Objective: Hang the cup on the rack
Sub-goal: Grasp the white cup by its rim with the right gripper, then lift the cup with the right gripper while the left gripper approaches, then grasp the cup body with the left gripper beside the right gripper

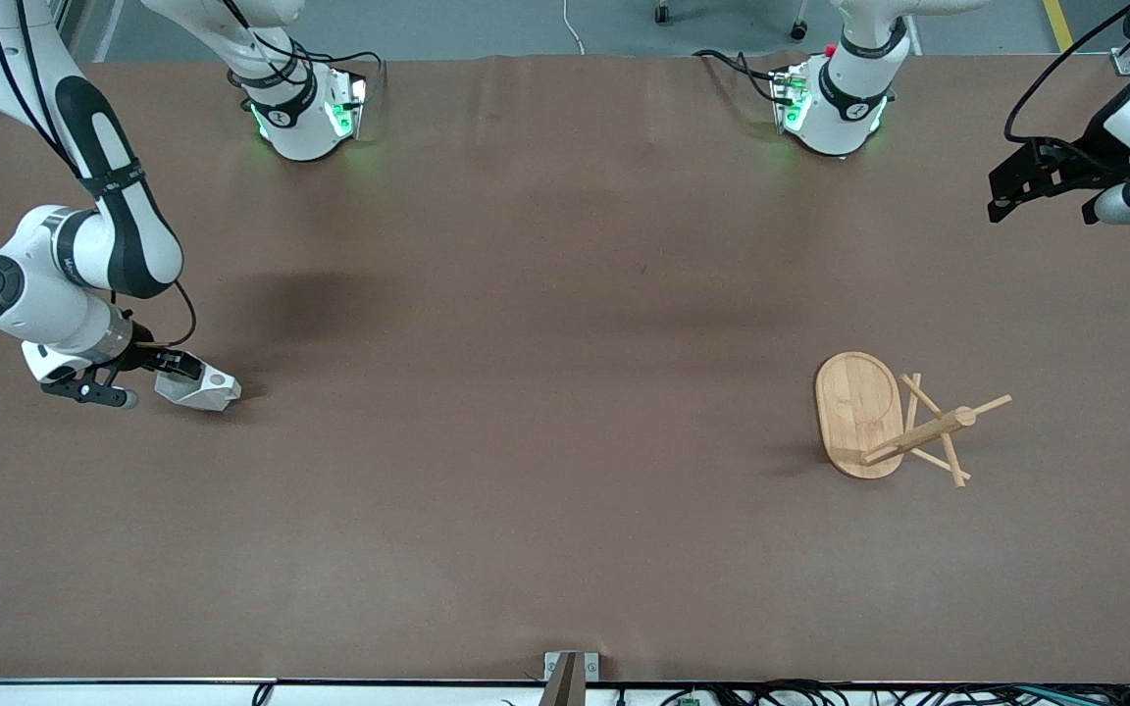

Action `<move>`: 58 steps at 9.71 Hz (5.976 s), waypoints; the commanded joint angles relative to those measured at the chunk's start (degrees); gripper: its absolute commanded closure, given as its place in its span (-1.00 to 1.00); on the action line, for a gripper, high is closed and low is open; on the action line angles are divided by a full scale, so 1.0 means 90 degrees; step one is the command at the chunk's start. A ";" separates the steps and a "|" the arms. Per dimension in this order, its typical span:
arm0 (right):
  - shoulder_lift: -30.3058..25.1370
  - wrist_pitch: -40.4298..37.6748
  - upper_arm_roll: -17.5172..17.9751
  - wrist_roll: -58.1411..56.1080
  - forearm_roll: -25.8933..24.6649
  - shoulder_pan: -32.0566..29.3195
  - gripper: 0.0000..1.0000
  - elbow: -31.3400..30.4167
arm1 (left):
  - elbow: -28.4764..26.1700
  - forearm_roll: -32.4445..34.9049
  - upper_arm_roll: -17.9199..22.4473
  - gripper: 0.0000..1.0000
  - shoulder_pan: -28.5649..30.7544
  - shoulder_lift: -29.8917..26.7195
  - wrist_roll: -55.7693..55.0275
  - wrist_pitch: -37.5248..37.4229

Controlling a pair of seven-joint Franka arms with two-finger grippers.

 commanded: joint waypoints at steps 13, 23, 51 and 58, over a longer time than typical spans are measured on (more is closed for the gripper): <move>0.0024 -0.5055 0.0219 -0.0243 0.1693 0.0516 0.99 0.3730 | 0.0238 -0.0024 -0.0062 -1.00 0.0002 0.0244 0.0043 -0.0043; 0.0044 -0.5087 0.0258 -0.0300 0.7377 0.2441 0.99 0.2707 | -0.0248 -0.1138 -0.3282 -1.00 -0.0535 0.0458 0.2101 0.2024; 0.0025 -0.5595 0.0268 -0.1989 1.0662 0.3477 0.98 0.1212 | 0.0453 0.0845 -0.3851 -1.00 -0.1619 0.3115 0.2465 0.3688; 0.0034 -0.5615 0.0268 -0.1941 1.0681 0.3477 0.86 0.1222 | 0.0434 0.0835 -0.3851 0.87 -0.1590 0.3095 0.2465 0.3580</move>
